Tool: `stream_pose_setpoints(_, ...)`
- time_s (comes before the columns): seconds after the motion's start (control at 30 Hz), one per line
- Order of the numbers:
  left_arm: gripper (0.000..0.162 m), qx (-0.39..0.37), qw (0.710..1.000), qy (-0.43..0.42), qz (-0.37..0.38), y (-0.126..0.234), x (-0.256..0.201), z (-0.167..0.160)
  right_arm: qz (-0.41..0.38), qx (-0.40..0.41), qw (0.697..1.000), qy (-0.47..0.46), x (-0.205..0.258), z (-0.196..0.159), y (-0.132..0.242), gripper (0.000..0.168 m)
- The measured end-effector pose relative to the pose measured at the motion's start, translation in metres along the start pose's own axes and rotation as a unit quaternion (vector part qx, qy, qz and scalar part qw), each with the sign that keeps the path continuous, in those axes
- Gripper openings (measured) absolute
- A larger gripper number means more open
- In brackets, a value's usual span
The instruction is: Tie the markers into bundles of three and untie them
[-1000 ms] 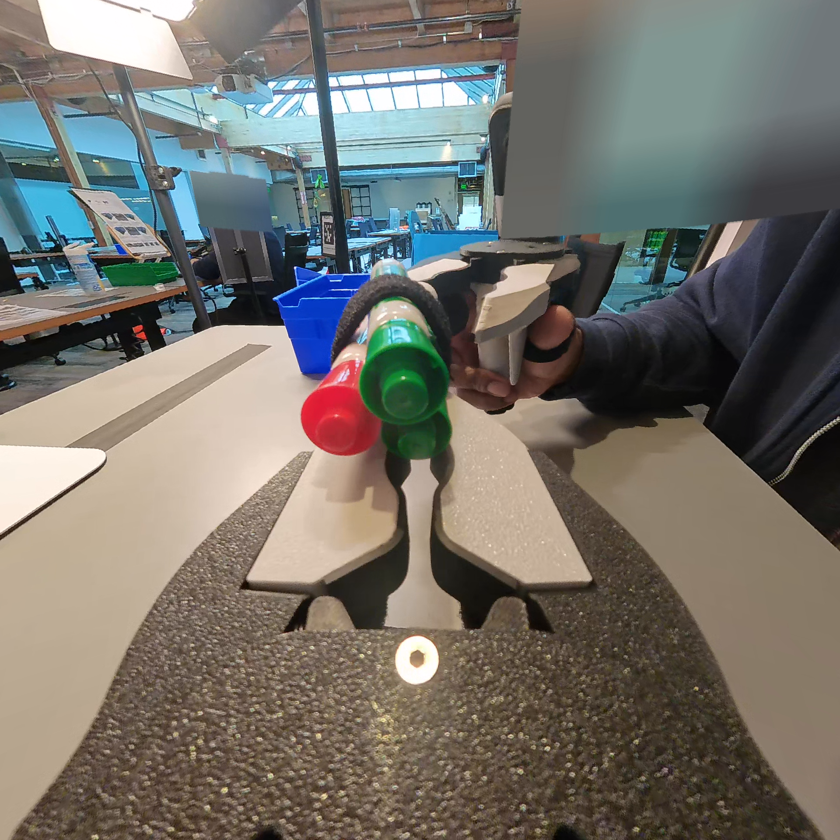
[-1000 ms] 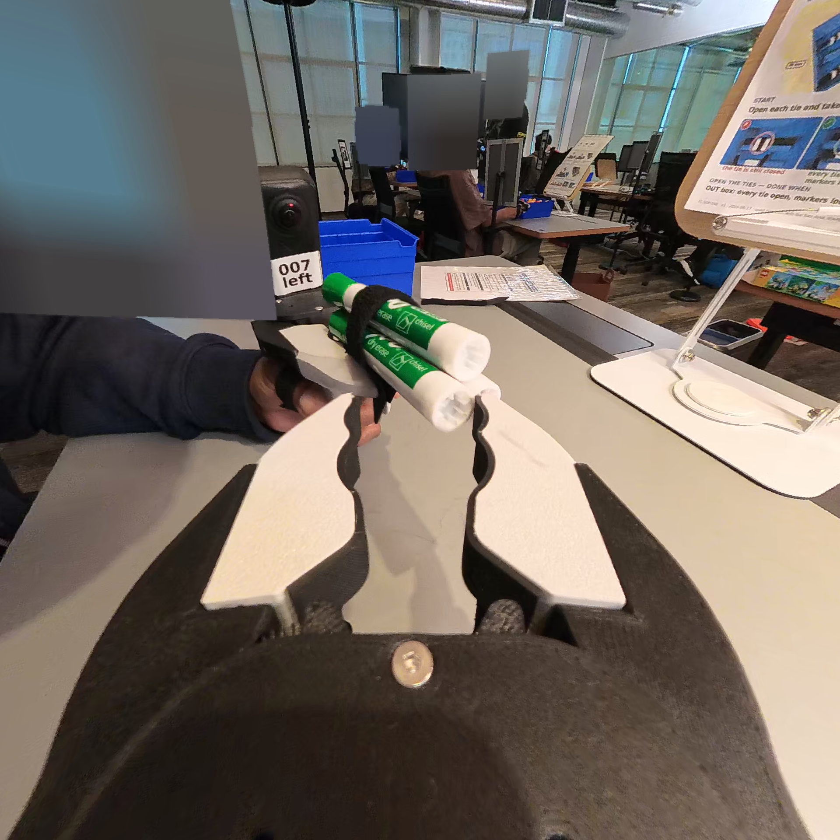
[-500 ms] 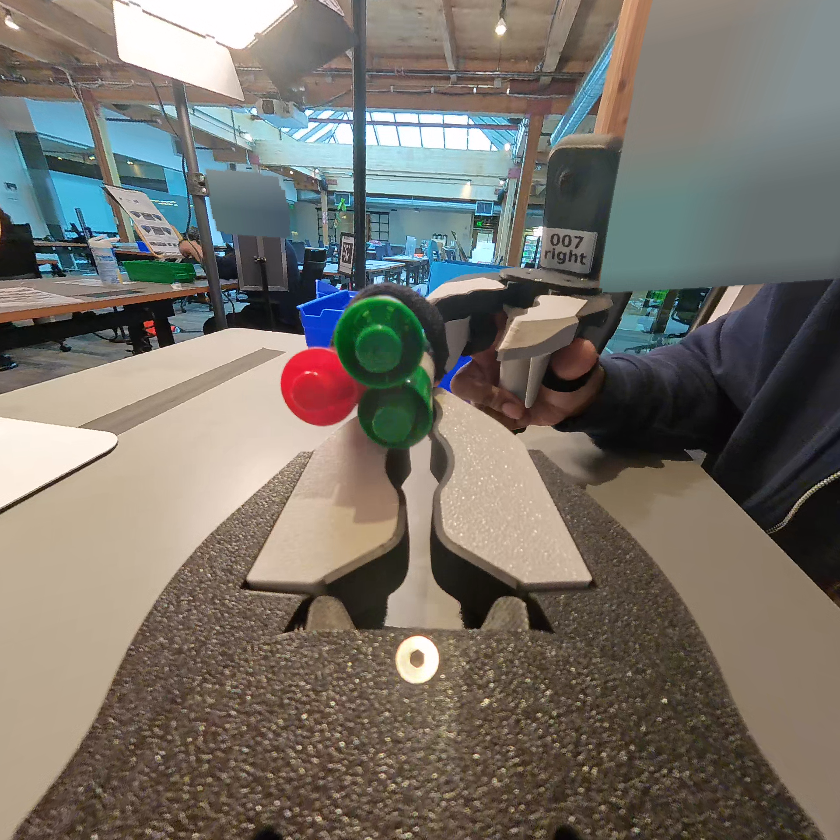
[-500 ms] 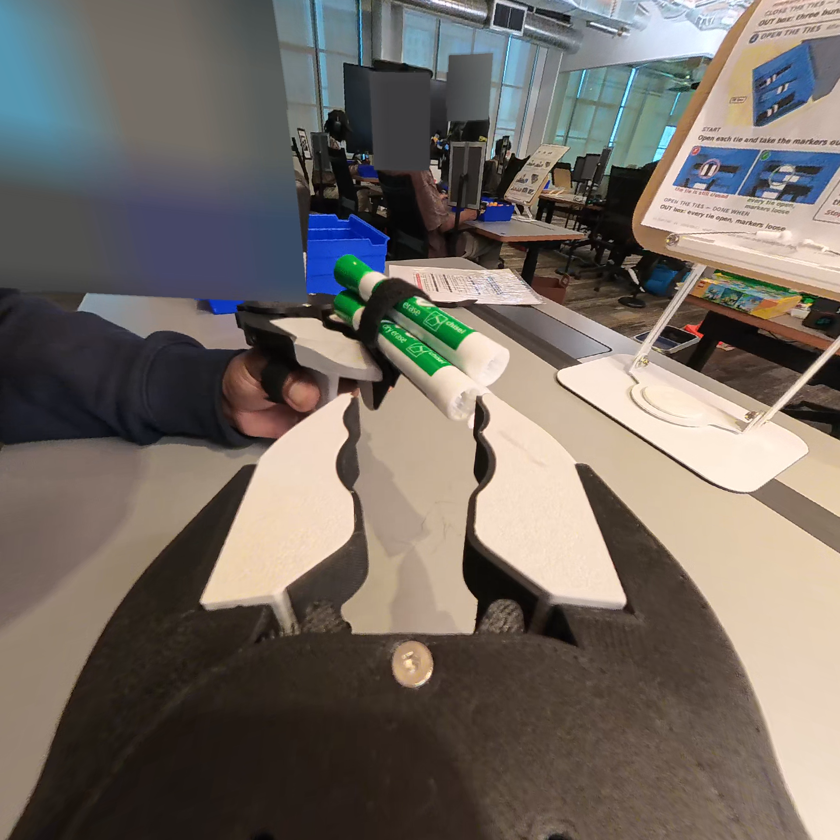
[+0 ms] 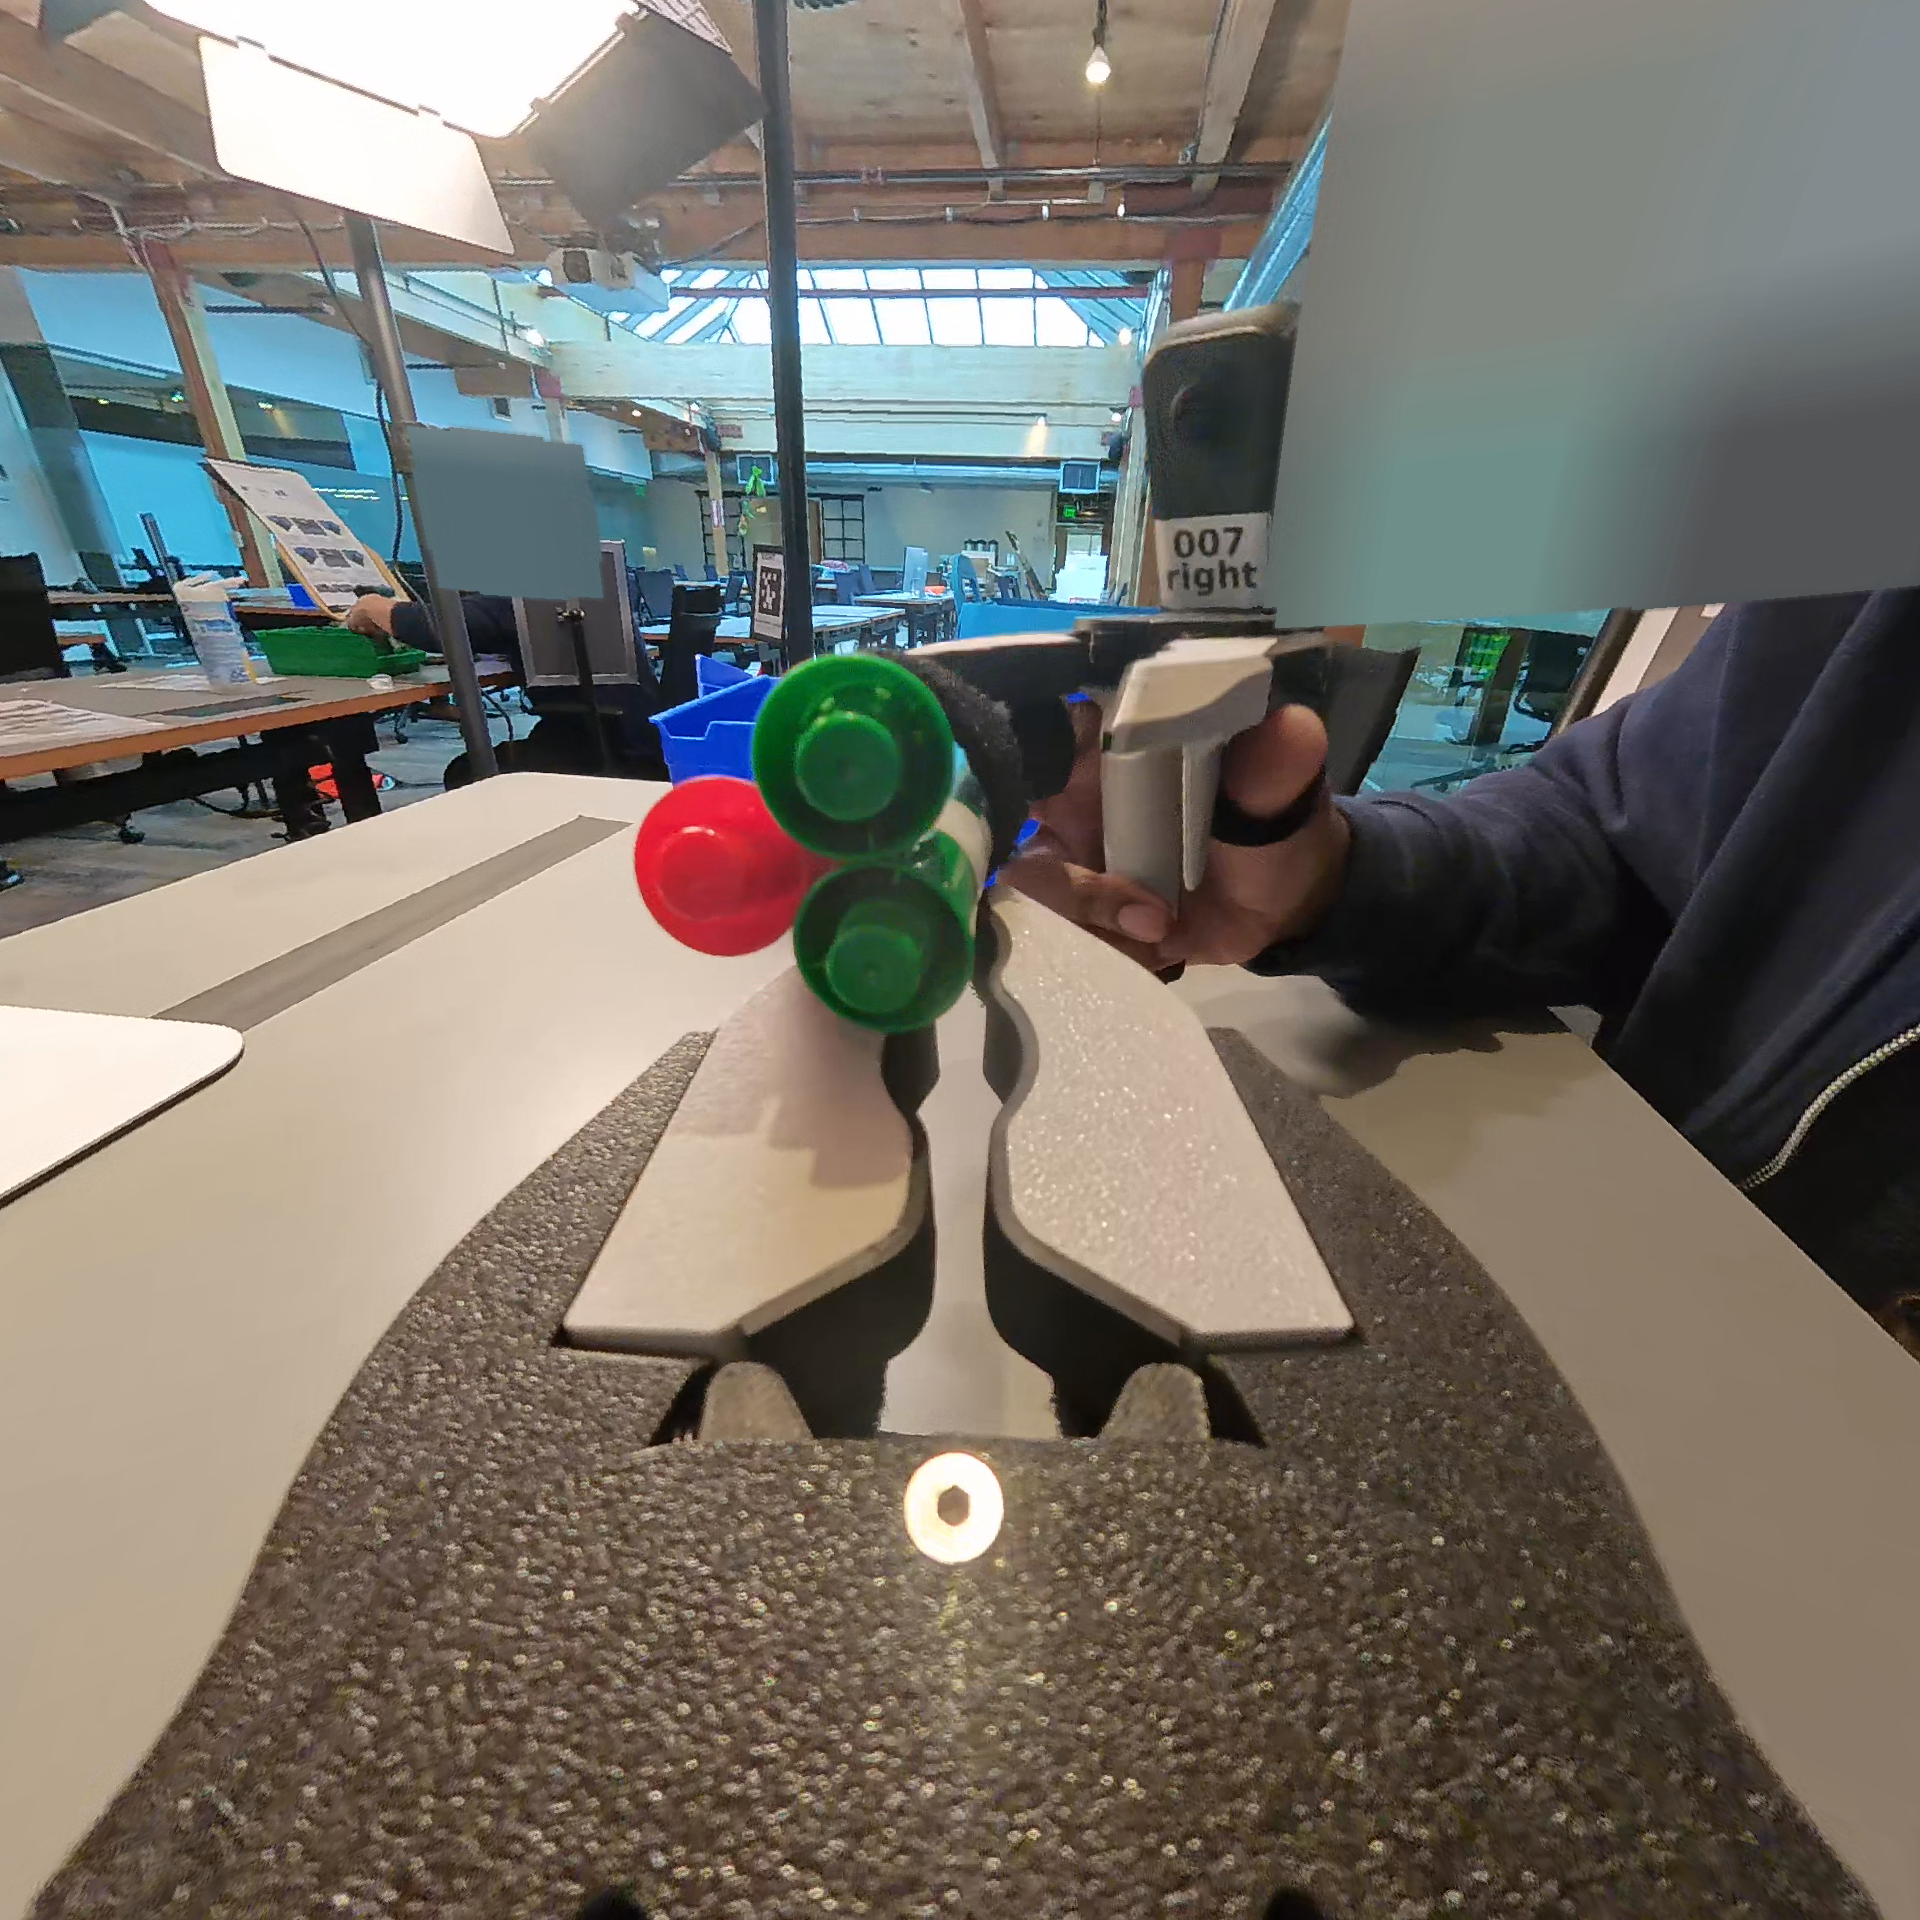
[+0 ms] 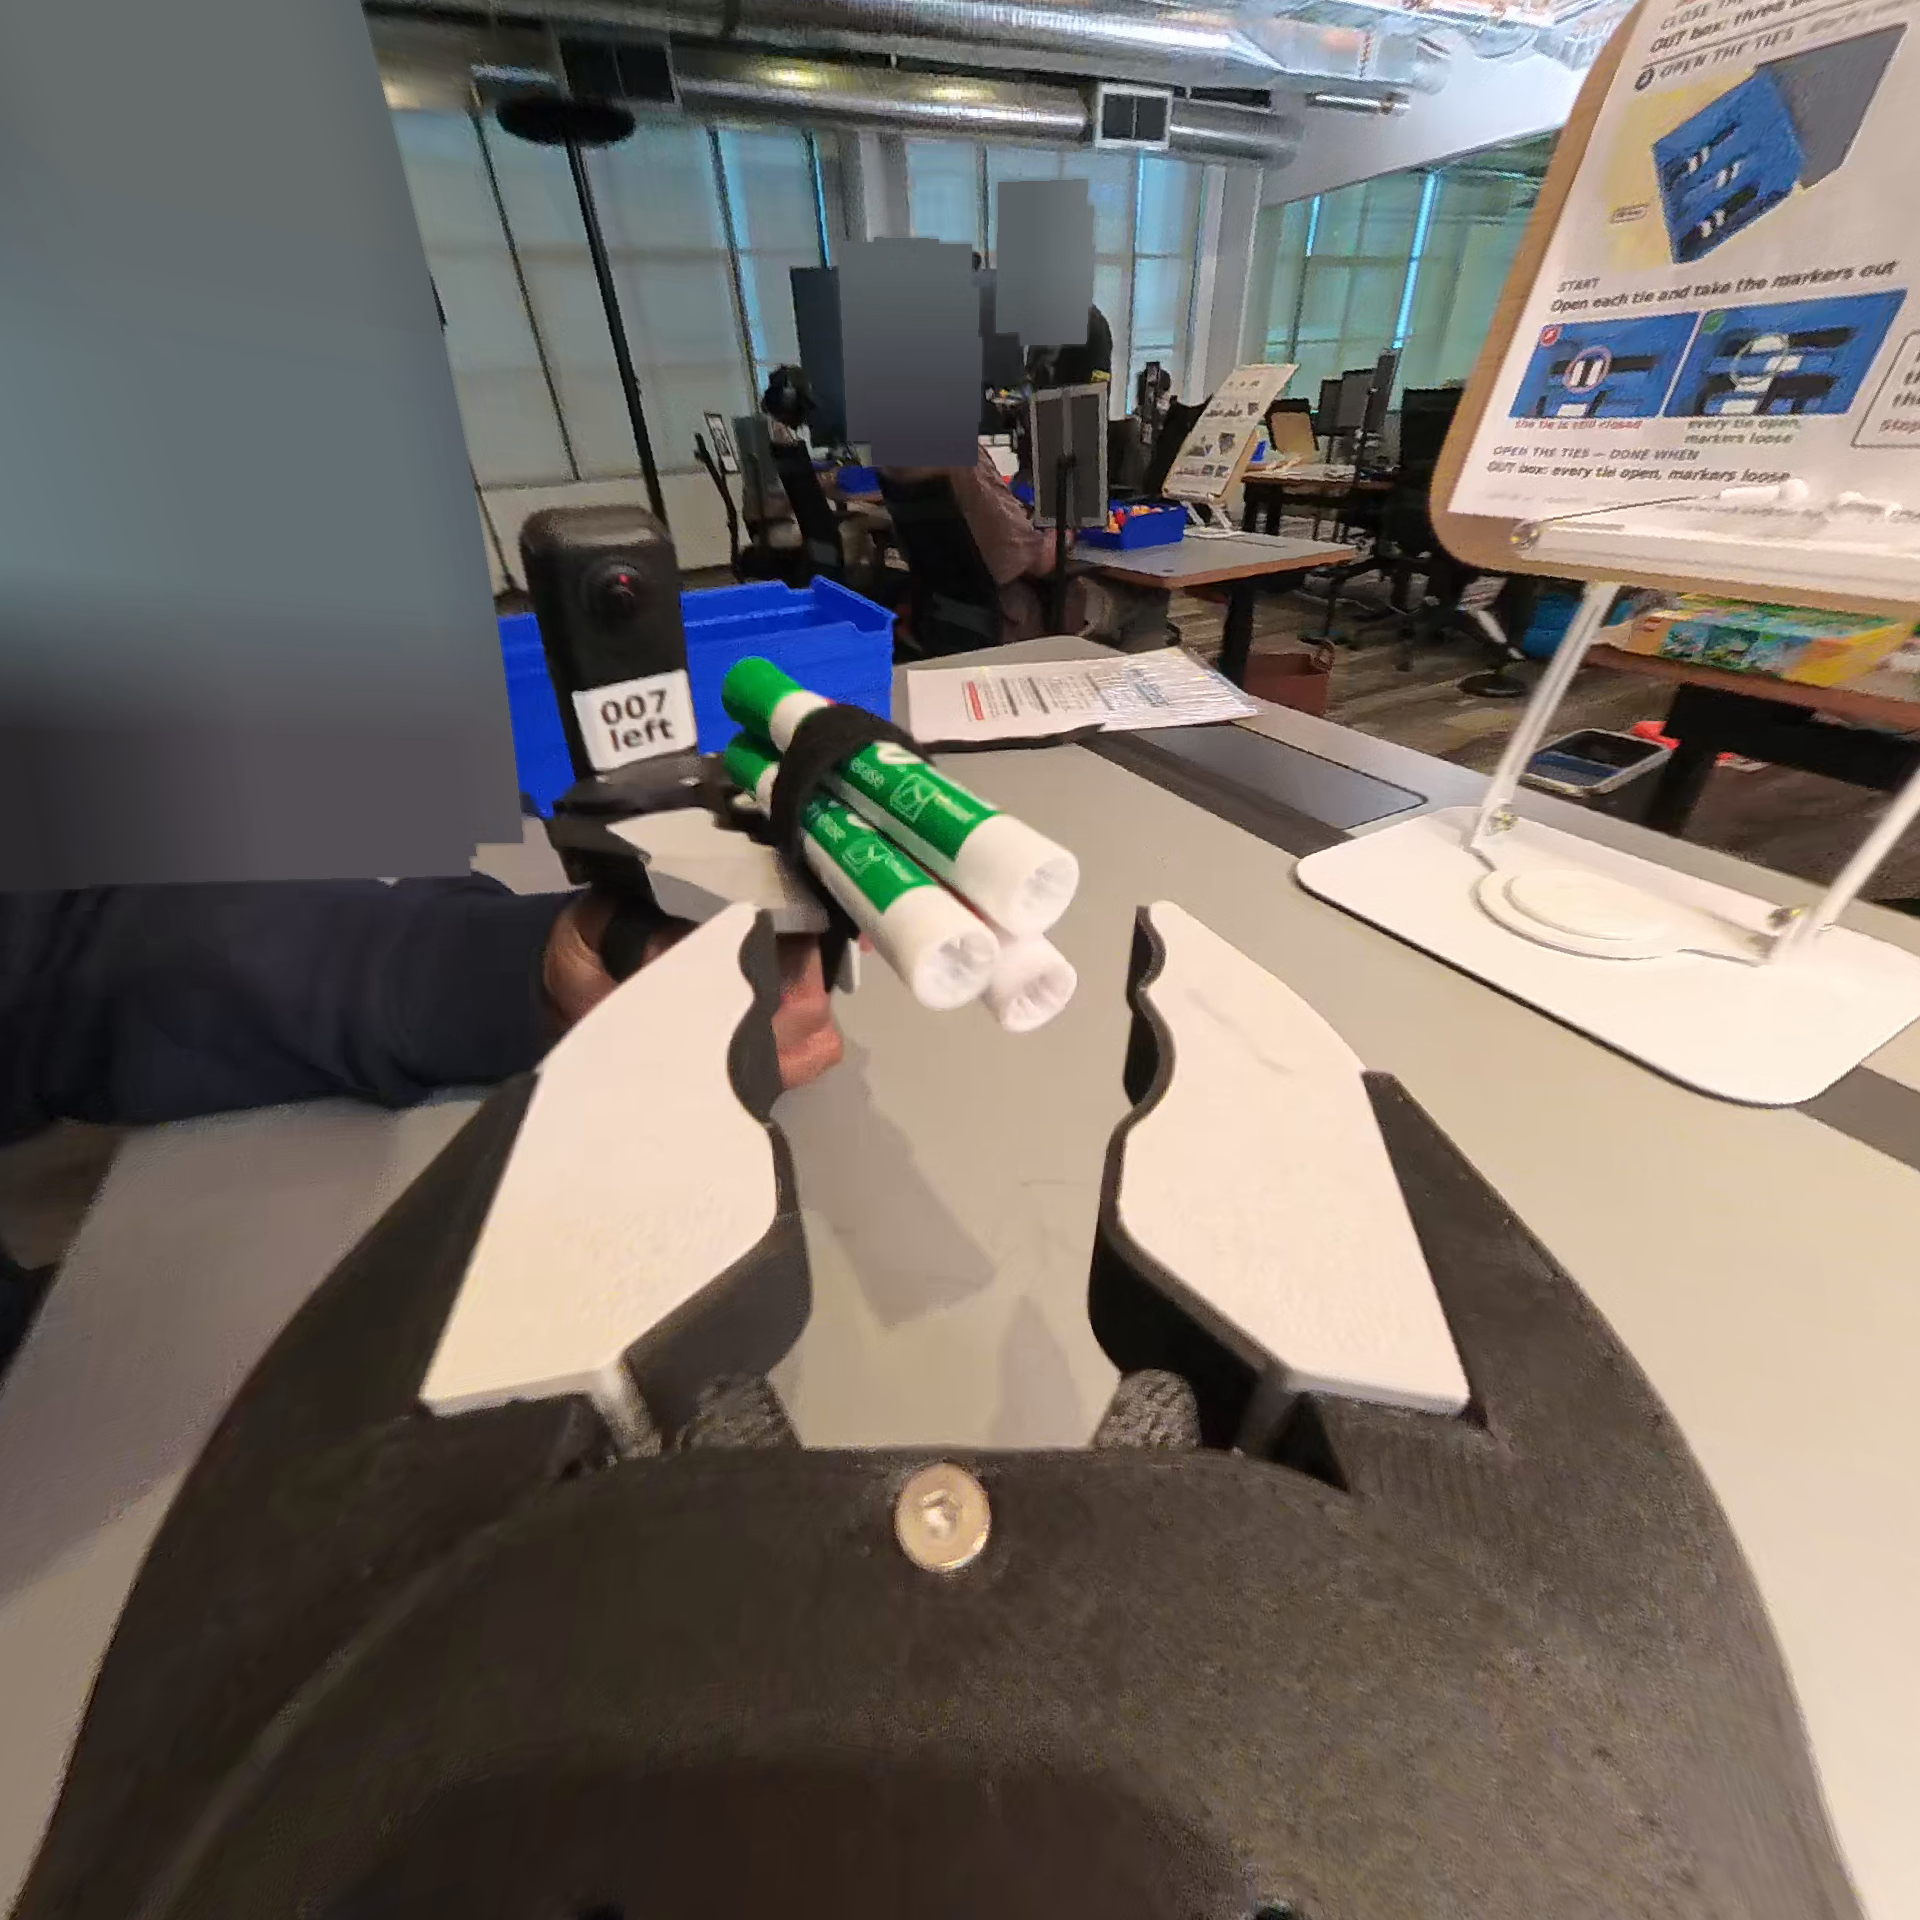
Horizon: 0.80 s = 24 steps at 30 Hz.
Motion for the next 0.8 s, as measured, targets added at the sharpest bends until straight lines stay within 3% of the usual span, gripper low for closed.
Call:
stream_pose_setpoints(0.23,0.003,0.028,1.000,-0.012,0.007,-0.004,-0.002,-0.002,0.006,0.014,0.997,0.080,0.019,0.001,-0.005,0.066)
stream_pose_setpoints(0.47,0.003,0.036,0.999,-0.016,0.010,-0.004,-0.003,-0.002,0.012,0.015,0.997,0.069,0.020,0.000,-0.007,0.067)
stream_pose_setpoints(0.8,0.003,-0.038,0.999,0.005,0.011,0.005,0.002,0.003,0.010,0.023,0.997,0.070,0.016,-0.002,-0.006,0.067)
Point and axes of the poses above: each gripper's, where its closed fingertips meet, y back along the fingers, z out of its top, x = y × z across the jaws, the point moved 10 cm from there along y, back along the fingers, and after that the axes turned 14 degrees about -x, right-handed, at the moved point
